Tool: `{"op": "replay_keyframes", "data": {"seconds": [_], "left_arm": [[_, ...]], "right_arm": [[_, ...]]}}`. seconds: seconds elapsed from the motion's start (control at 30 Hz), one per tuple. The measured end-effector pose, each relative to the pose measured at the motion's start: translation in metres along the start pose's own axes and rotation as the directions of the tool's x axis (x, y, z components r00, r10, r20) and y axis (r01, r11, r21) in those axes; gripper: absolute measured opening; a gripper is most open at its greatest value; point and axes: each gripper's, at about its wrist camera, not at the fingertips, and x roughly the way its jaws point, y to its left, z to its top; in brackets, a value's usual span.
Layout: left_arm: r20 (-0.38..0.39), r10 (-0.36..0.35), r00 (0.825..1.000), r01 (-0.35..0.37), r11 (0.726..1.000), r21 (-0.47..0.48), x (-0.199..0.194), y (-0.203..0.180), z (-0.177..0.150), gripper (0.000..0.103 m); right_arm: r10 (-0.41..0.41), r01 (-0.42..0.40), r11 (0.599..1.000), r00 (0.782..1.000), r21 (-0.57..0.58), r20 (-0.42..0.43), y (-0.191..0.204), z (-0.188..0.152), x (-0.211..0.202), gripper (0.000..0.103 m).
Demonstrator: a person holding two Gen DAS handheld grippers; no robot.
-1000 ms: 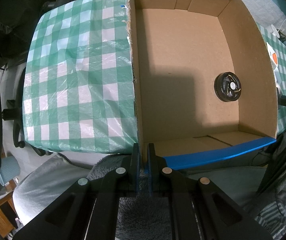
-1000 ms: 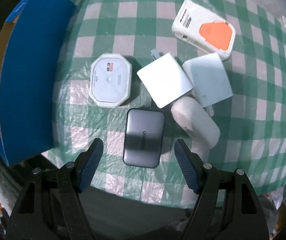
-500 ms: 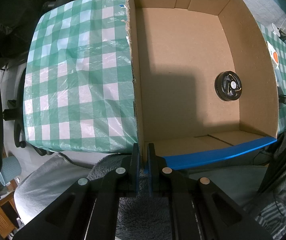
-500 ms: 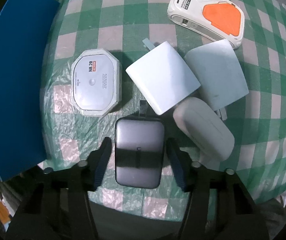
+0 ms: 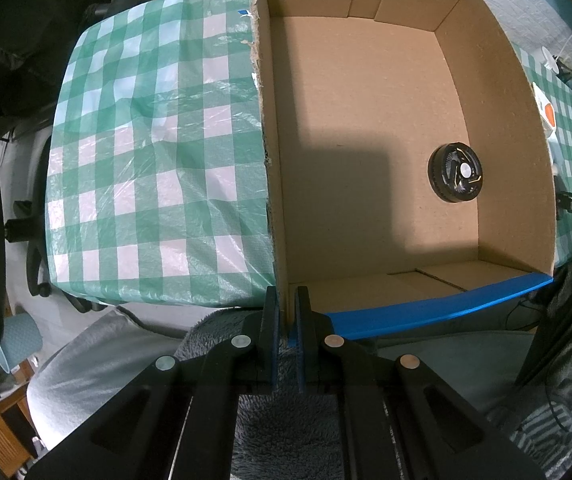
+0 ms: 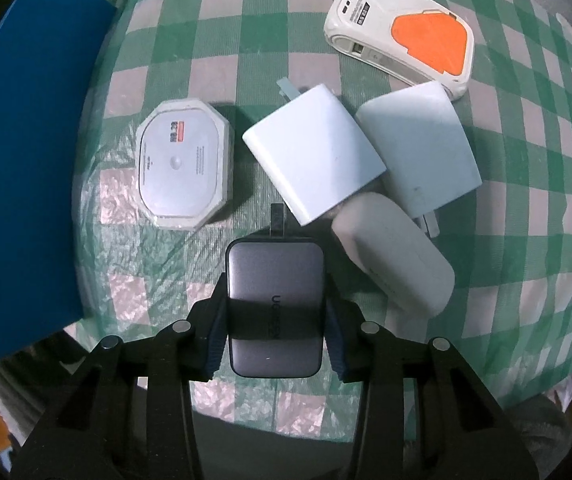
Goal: Organize rigid objects
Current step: 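Carry the grey power bank with the right tool into the box and release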
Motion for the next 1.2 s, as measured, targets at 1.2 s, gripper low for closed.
{"op": "replay_keyframes", "data": {"seconds": [1.2], "left_arm": [[0.007,-0.008,1.000,0.008,1.000,0.009,-0.001,0.000,0.001,0.006]], "right_arm": [[0.082,-0.022,0.935,0.984,-0.353,0.155,0.161,-0.001,-0.138,0.041]]}}
